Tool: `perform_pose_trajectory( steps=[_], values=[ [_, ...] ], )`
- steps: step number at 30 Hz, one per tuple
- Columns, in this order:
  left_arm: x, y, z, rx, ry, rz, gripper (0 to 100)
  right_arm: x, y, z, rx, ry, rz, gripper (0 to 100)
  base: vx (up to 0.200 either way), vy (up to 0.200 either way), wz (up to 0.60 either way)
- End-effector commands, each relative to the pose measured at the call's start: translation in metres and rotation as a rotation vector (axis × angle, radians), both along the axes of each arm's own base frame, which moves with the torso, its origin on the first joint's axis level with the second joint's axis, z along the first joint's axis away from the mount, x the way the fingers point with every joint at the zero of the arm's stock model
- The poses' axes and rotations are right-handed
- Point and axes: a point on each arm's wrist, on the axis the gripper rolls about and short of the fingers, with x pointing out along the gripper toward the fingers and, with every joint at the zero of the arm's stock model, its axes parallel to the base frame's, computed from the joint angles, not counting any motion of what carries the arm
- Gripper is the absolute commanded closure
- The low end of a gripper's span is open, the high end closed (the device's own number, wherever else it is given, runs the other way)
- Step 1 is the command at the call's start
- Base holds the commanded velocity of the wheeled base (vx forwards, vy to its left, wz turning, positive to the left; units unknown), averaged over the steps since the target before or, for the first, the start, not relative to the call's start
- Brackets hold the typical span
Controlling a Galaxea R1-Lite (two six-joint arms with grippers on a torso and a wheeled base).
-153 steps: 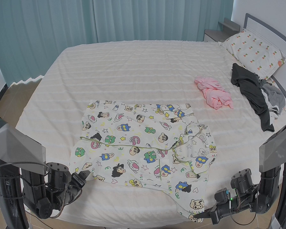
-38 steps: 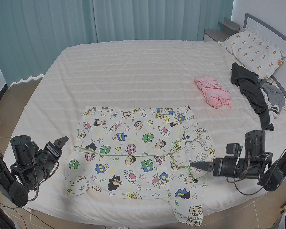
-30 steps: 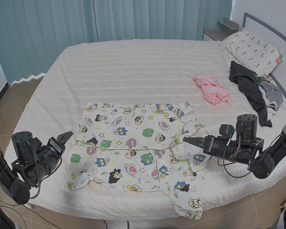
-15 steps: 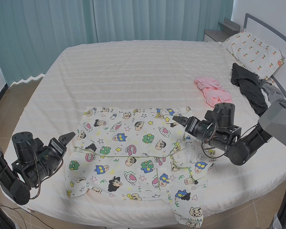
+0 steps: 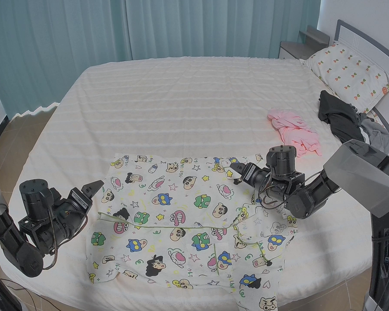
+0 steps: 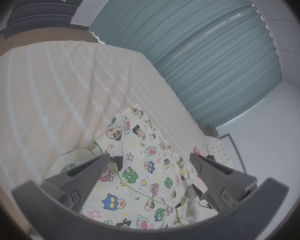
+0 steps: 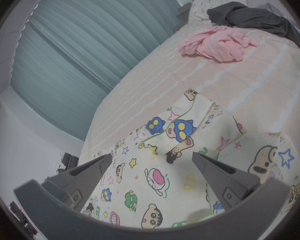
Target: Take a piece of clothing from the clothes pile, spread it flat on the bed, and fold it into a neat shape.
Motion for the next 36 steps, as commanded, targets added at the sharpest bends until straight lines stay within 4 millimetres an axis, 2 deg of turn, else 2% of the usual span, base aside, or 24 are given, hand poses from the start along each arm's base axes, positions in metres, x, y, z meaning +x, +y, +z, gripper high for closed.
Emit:
perform_pose_trajectory(
  steps=[1,3,9,19,29,36],
  values=[
    [0.0,0.0,-0.002,0.0,0.007,0.003,0,0.01,0.001,-0.009,0.014,0.028,-0.037,0,0.0,0.0,0.0],
    [-0.001,0.0,-0.001,0.0,0.007,0.001,0,0.009,0.001,-0.009,0.028,0.036,-0.046,0,0.0,0.0,0.0],
    [-0.002,-0.001,-0.002,0.0,0.01,-0.006,0,0.008,0.0,-0.014,0.027,0.054,-0.051,0,0.2,0.0,0.0],
    [-0.003,-0.004,-0.003,0.004,0.015,-0.02,0,0.01,0.002,-0.026,0.02,0.074,-0.053,0,0.0,0.0,0.0],
    [-0.002,-0.004,-0.003,0.002,0.014,-0.019,0,0.027,0.006,-0.017,0.055,0.103,-0.08,0,0.0,0.0,0.0],
    [-0.002,-0.005,-0.004,0.003,0.019,-0.019,0,0.03,0.011,-0.026,0.053,0.14,-0.079,0,0.0,0.0,0.0]
  ],
)
